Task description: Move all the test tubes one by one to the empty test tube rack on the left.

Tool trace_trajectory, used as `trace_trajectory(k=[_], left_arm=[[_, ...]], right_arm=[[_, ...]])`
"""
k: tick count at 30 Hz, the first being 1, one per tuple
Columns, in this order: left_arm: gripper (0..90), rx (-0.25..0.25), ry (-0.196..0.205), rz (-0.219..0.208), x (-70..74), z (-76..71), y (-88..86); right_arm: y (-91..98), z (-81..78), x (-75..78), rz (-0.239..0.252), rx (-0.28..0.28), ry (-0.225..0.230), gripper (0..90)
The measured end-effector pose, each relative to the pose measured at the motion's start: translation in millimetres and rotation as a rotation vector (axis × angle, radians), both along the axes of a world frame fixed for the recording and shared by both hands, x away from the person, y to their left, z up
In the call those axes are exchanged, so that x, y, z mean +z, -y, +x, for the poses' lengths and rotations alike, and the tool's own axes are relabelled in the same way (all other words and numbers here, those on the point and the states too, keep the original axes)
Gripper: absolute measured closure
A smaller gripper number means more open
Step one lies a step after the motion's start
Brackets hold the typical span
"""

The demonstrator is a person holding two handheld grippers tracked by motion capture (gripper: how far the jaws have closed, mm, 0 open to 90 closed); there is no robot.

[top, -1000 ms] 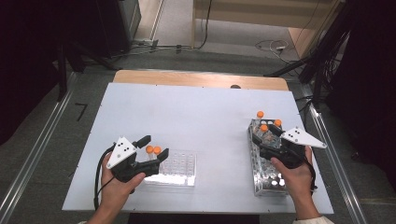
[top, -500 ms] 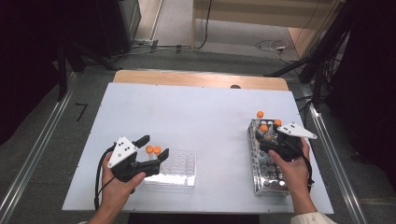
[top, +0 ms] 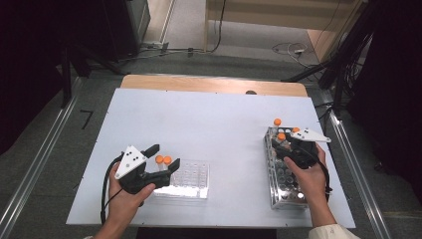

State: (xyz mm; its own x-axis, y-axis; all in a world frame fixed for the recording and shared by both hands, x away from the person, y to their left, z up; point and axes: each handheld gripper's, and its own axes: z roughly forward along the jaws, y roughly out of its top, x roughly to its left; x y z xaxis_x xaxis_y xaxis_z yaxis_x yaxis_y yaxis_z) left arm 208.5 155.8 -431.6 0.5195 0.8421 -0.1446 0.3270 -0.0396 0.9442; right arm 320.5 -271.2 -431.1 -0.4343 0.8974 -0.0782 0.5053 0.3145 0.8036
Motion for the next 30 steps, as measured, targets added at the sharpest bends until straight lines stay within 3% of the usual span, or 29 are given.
trace_trajectory(k=[6,12,25,30], left_arm=[[20.5,-0.004,0.0,-0.002,-0.2,-0.1,1.0],[20.6,-0.007,-0.002,0.001,-0.4,-0.2,1.3],[20.7,-0.007,-0.004,-0.002,-0.4,-0.5,1.8],[20.7,-0.005,-0.001,-0.008,0.2,-0.7,1.5]], right_arm=[[-3.1,5.8,-1.8,-0.031,0.012,-0.056,54.6],[-3.8,9.7,-2.9,-0.031,0.016,-0.094,62.8],[-3.6,11.1,-2.7,-0.03,0.023,-0.094,71.7],[-0.3,10.1,-1.0,0.007,0.02,-0.082,71.8]])
